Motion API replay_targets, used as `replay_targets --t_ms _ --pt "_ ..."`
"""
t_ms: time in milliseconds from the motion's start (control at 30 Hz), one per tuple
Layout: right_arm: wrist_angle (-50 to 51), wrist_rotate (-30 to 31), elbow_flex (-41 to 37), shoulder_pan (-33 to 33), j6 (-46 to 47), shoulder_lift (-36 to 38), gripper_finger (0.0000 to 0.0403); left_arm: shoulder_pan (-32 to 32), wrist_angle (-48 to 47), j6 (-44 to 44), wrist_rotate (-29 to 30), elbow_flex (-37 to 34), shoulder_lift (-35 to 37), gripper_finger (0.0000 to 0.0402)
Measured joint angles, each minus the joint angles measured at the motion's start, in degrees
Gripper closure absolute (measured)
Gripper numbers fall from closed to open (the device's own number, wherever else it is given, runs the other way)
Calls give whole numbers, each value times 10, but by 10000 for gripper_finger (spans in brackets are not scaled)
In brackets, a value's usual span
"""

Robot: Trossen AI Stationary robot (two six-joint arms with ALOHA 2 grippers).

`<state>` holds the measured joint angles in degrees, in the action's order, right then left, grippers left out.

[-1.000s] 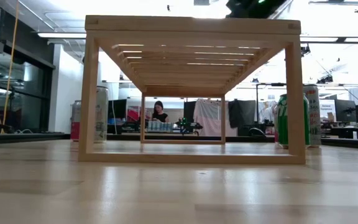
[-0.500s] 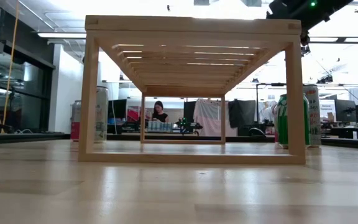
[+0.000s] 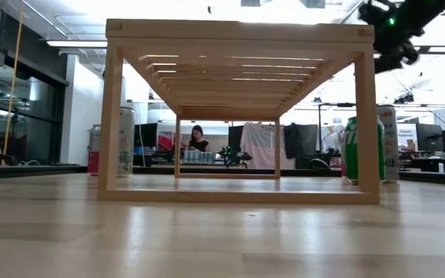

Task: Place canned beverage on shelf
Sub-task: Align the bottom right coke soda can with the other coke soda can on the shelf

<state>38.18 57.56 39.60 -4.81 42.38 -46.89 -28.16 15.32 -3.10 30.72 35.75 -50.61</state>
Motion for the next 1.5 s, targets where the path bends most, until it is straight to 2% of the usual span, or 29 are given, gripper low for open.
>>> replay_targets --t_ms 167,333,633,1500 --pt "152 8 -1 -27 173 0 6 0 -11 0 0 0 0 78" --pt "158 7 -36 -27 233 -1 6 0 -12 0 0 0 0 78" --pt "46 0 -118 -27 233 -4 6 0 -9 -1 1 0 0 78" --pt "39 -3 -123 -27 217 -4 6 0 -9 9 -6 0 0 78"
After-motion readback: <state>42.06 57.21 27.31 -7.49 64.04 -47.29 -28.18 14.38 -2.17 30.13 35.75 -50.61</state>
